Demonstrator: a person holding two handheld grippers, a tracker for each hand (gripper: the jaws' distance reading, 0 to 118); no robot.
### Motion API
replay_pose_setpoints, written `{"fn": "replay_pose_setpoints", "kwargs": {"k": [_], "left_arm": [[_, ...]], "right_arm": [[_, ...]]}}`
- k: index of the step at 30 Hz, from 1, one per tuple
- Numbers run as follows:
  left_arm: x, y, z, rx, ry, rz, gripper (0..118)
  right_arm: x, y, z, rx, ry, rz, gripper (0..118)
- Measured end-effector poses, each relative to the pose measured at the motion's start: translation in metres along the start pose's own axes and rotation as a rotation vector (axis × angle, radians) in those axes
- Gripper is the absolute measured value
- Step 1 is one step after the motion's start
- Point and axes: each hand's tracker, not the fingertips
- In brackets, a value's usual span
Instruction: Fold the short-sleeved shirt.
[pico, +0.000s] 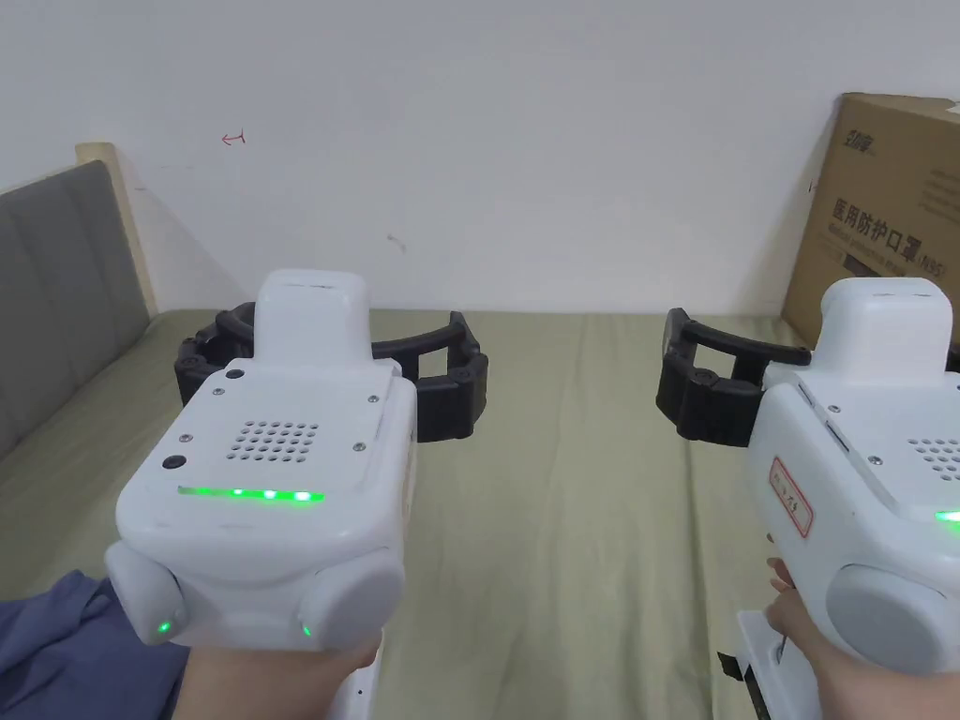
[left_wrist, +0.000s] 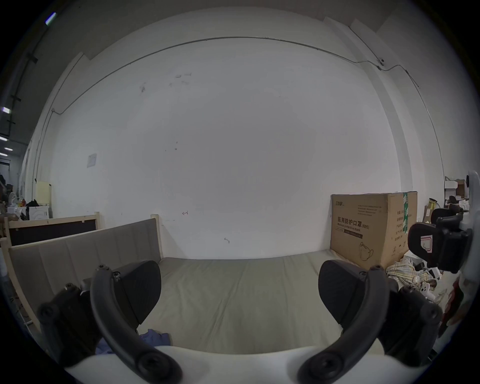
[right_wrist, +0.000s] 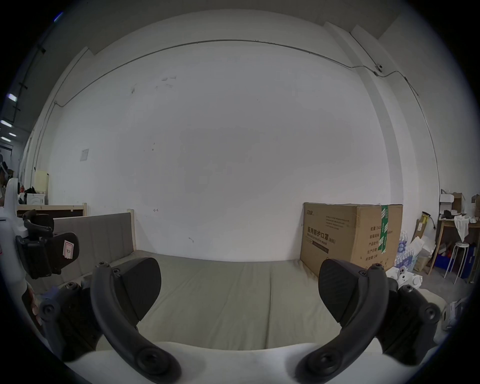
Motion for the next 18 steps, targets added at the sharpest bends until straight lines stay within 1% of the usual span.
{"fn": "replay_pose_setpoints", "kwargs": {"k": [18], "left_arm": [[-0.0020,-0.0062,0.0002,-0.026,0.014,-0.003,118]], "right_arm": [[0.0017,-0.0054,0.0002,-0.017,-0.012,-0.003,118]]}}
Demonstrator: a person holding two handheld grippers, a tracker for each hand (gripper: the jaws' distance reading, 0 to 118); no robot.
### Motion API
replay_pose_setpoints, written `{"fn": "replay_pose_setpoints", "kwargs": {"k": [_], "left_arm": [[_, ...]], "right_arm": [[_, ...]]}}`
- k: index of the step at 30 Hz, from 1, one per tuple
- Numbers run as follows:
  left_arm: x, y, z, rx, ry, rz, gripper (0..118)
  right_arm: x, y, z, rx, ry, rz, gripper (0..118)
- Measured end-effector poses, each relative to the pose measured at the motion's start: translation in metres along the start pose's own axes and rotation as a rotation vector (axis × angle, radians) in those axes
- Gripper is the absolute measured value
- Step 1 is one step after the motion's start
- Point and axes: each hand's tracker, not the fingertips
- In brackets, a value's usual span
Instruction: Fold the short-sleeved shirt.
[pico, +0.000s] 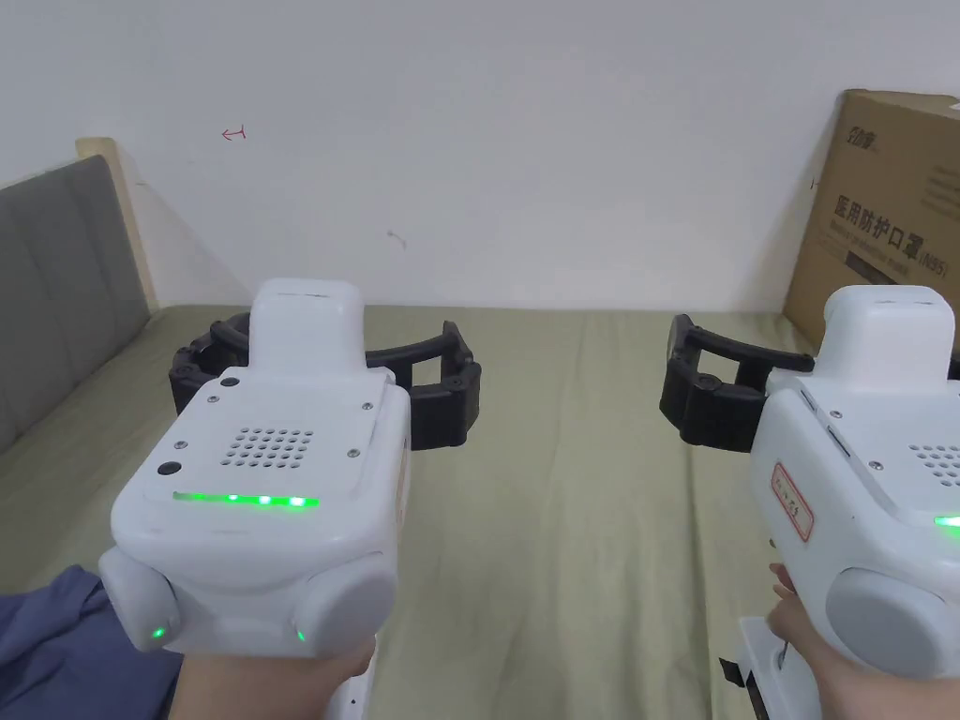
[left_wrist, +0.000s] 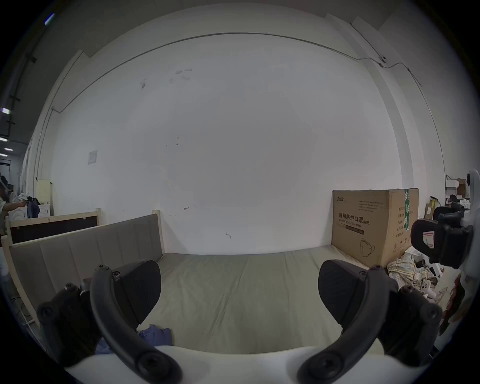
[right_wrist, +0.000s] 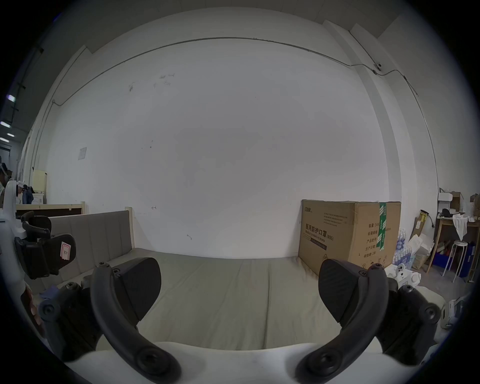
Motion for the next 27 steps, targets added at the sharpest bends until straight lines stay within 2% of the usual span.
{"fn": "replay_pose_setpoints", "kwargs": {"k": [27], "left_arm": [[0.0012,-0.0075,-0.0038,-0.027,0.001,-0.010,118]], "right_arm": [[0.0013,-0.0048,-0.0014,-0.013,-0.009,0.022,118]]}}
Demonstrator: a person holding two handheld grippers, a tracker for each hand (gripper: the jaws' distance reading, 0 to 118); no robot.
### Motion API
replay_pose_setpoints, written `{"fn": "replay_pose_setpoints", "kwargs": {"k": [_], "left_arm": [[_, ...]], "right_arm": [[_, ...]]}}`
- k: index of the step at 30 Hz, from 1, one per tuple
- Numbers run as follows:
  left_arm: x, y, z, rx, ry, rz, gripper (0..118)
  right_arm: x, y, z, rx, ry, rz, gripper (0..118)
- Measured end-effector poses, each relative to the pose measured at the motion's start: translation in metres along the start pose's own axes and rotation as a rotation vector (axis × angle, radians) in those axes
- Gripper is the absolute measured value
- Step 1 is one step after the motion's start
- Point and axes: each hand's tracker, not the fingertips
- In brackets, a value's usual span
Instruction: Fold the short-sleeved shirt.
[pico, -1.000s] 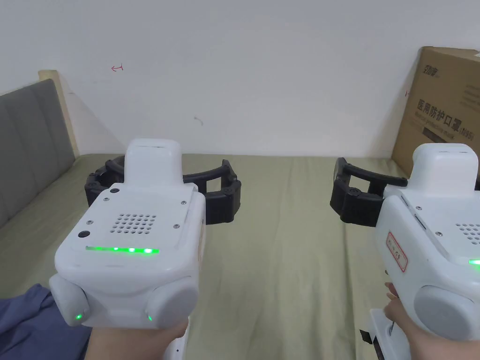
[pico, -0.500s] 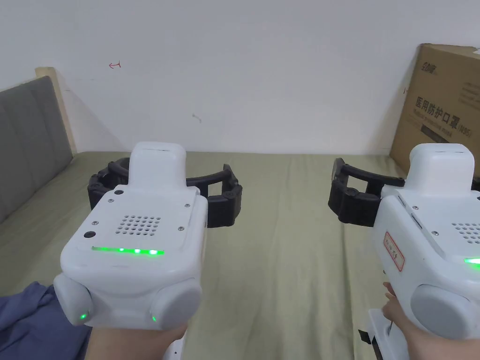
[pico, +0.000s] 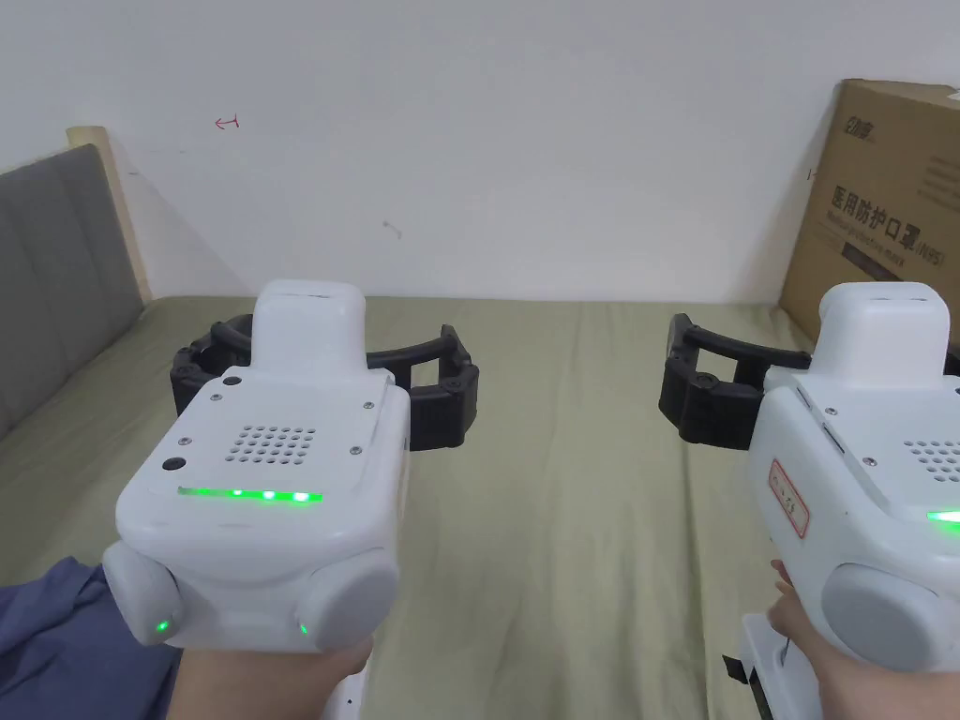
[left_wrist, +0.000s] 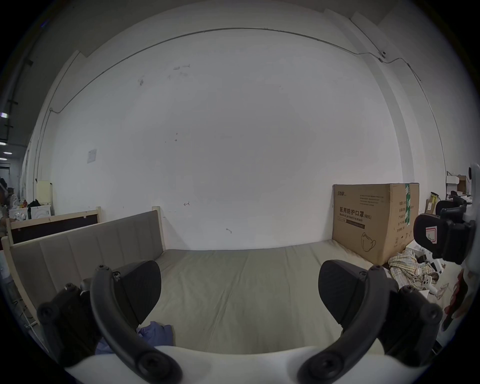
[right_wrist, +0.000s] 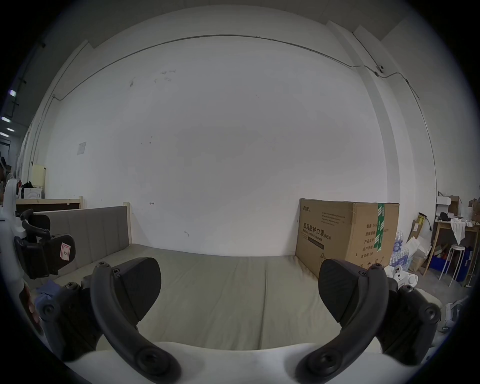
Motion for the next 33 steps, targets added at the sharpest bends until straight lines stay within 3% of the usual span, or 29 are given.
{"fn": "replay_pose_setpoints", "kwargs": {"k": [20,27,30,31,32,33], "left_arm": [[0.002,0.000,0.002,0.026,-0.017,-0.007,118],[-0.002,0.001,0.000,0.009,-0.037,0.006,118],[-0.002,0.000,0.000,-0.014,0.046,0.029,117],[-0.005,-0.003,0.001,0.003,0.043,0.028,113],[-0.008,-0.005,0.002,0.029,0.055,0.026,88],[-0.009,-0.006,0.002,0.035,0.074,0.011,41]], "right_arm": [[-0.003,0.000,0.001,0.006,-0.003,0.012,118],[0.003,-0.001,0.001,0.014,0.024,-0.067,118],[0.003,-0.004,-0.003,-0.019,0.023,-0.068,117],[0.002,-0.006,-0.002,-0.019,0.023,-0.065,108],[0.002,-0.009,-0.001,-0.013,0.025,-0.054,59],[0.001,-0.009,-0.003,-0.021,0.027,-0.043,4]]}}
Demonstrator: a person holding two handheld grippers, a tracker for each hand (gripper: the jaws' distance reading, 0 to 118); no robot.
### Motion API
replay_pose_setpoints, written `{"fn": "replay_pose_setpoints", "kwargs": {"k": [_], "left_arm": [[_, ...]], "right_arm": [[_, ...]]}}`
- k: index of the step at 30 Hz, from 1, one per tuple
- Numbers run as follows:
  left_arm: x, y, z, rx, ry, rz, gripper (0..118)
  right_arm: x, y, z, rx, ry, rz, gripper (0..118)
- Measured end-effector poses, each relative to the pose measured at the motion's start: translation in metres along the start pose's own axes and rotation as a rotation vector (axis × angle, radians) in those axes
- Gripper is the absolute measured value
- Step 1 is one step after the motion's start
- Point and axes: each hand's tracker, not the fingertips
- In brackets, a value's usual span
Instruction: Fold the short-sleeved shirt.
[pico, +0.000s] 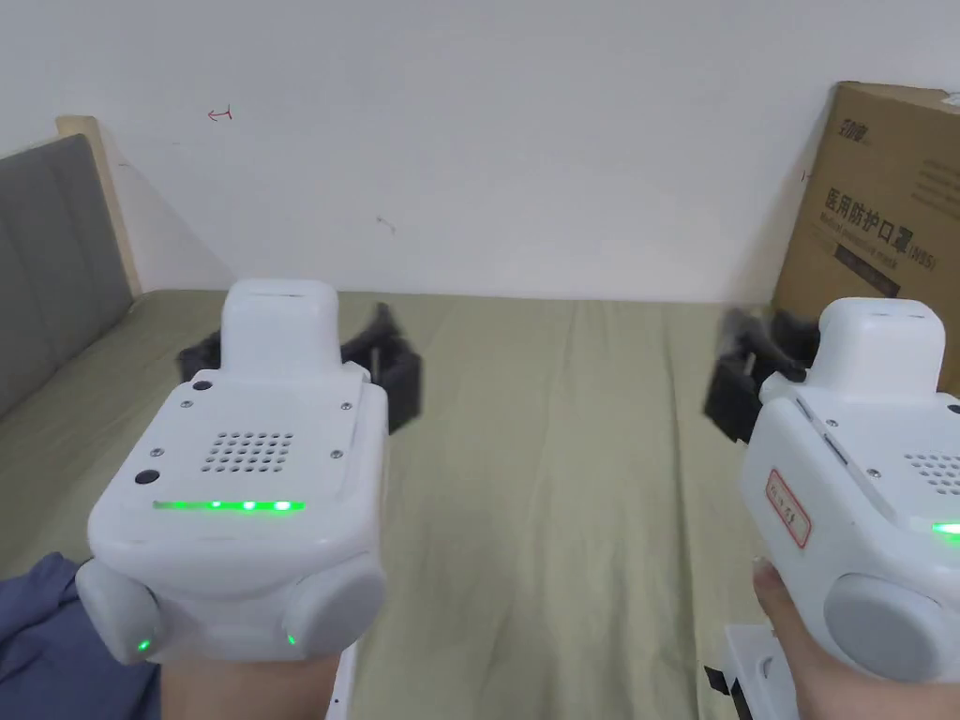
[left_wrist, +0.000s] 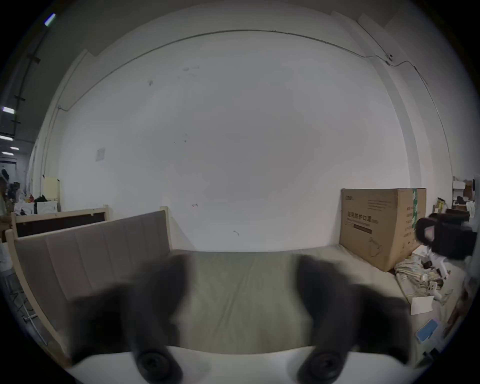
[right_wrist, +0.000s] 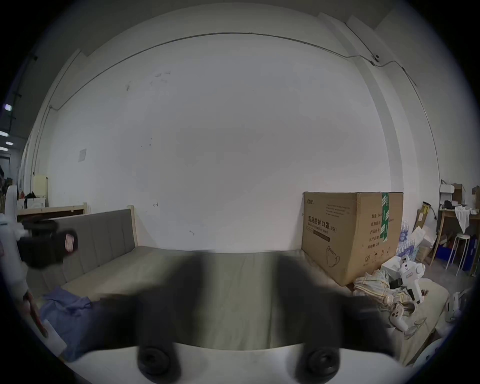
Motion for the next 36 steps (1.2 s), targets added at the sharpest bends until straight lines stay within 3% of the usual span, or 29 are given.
{"fn": "replay_pose_setpoints", "kwargs": {"k": [1,3,8,12,17,22,26,31,35,36], "left_arm": [[0.001,0.000,-0.004,-0.026,0.020,-0.021,0],[-0.004,-0.005,-0.007,-0.042,0.022,-0.012,0],[-0.019,-0.016,-0.012,-0.115,-0.016,0.035,0],[-0.055,-0.022,-0.005,-0.173,0.006,0.038,0],[-0.165,-0.021,0.035,-0.207,0.247,0.065,0],[-0.243,-0.020,0.091,-0.204,0.512,-0.012,0],[-0.260,-0.027,0.101,-0.221,0.537,0.010,0],[-0.250,-0.043,0.075,-0.350,0.415,0.053,0],[-0.242,-0.115,-0.019,-0.905,0.003,0.295,0],[-0.237,-0.135,-0.032,-0.967,-0.040,0.318,0]], "right_arm": [[0.000,-0.002,-0.002,-0.038,-0.040,0.044,0],[0.001,-0.008,-0.002,-0.036,0.002,0.010,0],[0.001,-0.009,-0.004,-0.047,-0.023,-0.011,0],[-0.035,-0.013,-0.019,-0.077,0.065,0.055,0],[-0.142,-0.021,-0.036,-0.109,0.302,-0.013,0],[-0.245,-0.026,-0.025,-0.137,0.555,0.041,0],[-0.279,-0.026,-0.017,-0.145,0.637,0.050,0],[-0.277,-0.032,-0.025,-0.188,0.643,0.072,0],[-0.256,-0.049,-0.042,-0.321,0.632,0.081,0],[-0.252,-0.054,-0.045,-0.345,0.625,0.081,0]]}}
